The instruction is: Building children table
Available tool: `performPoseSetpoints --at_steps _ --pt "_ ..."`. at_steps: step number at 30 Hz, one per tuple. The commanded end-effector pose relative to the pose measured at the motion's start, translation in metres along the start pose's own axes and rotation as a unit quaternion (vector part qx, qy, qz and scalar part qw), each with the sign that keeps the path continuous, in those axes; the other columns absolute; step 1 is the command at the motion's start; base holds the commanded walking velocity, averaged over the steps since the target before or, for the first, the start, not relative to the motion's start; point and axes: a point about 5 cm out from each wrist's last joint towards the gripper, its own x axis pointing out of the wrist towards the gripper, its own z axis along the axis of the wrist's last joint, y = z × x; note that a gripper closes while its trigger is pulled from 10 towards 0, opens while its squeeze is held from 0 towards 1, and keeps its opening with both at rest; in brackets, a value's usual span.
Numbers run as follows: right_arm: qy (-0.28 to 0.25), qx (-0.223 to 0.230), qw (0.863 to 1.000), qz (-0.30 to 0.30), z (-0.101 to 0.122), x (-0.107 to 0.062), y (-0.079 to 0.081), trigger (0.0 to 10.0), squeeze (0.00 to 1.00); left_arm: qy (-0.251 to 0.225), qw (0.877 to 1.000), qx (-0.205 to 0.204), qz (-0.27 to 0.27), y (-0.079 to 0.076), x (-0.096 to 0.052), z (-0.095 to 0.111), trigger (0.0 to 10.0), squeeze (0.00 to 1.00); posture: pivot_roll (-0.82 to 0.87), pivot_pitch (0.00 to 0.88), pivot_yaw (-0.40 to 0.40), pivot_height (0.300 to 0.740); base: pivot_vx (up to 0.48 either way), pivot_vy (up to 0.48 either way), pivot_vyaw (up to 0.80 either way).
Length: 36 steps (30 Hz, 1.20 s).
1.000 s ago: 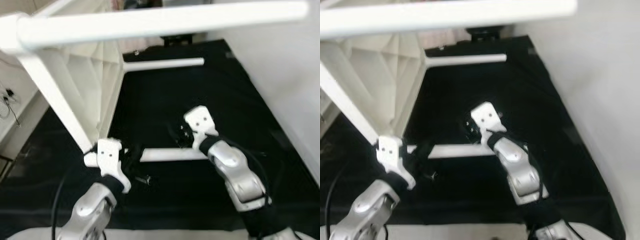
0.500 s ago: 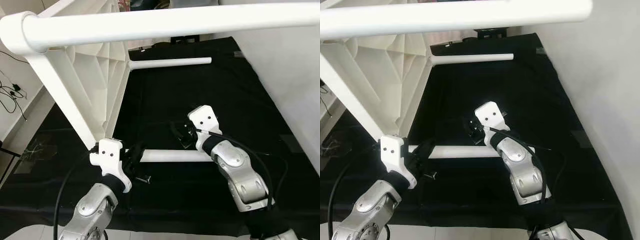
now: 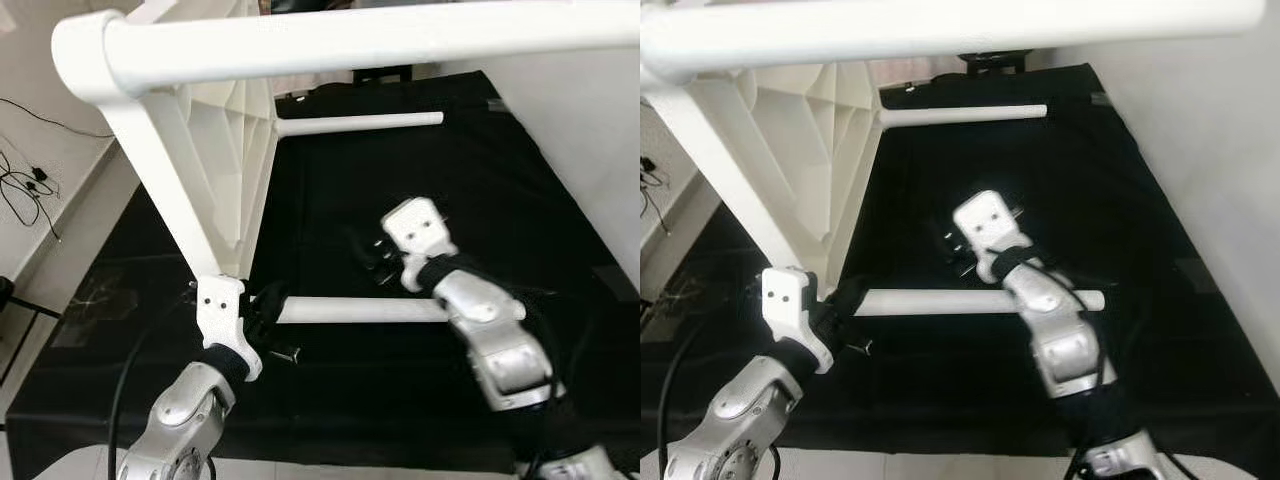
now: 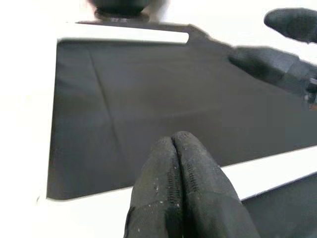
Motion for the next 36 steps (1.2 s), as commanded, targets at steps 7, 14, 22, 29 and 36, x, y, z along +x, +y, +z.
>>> performPoseSetpoints --at_steps 7,14,22,29,36 --pt "-0.036 -0.103 0.994 -0.028 0.026 -0.009 -0.036 10.0 0.0 0.032 0.999 -0.008 -0.033 0.004 0.01 0.0 10.0 0.0 -0.13 0.126 0.093 0.74 0.0 0.0 0.0" --pt "-0.068 -0.209 0.975 -0.032 0.053 -0.02 -0.063 10.0 0.0 0.075 0.997 0.035 -0.001 0.021 0.033 -0.005 10.0 0.0 -0.15 0.132 0.089 0.74 0.0 0.0 0.0" --pt "-0.027 -0.265 0.964 0.007 0.038 -0.068 -0.061 10.0 0.0 0.104 0.992 0.07 0.013 0.029 0.048 -0.007 10.0 0.0 -0.21 0.155 0.099 0.74 0.0 0.0 0.0" --pt "-0.021 -0.32 0.946 -0.036 0.046 -0.101 -0.057 10.0 0.0 0.107 0.991 0.073 0.026 0.035 0.049 -0.007 10.0 0.0 -0.24 0.174 0.125 0.74 0.0 0.0 0.0" --pt "-0.104 -0.412 0.896 -0.126 0.107 -0.105 -0.059 10.0 0.0 0.097 0.992 0.076 0.038 0.039 0.052 -0.006 10.0 0.0 -0.3 0.148 0.21 0.74 0.0 0.0 0.0"
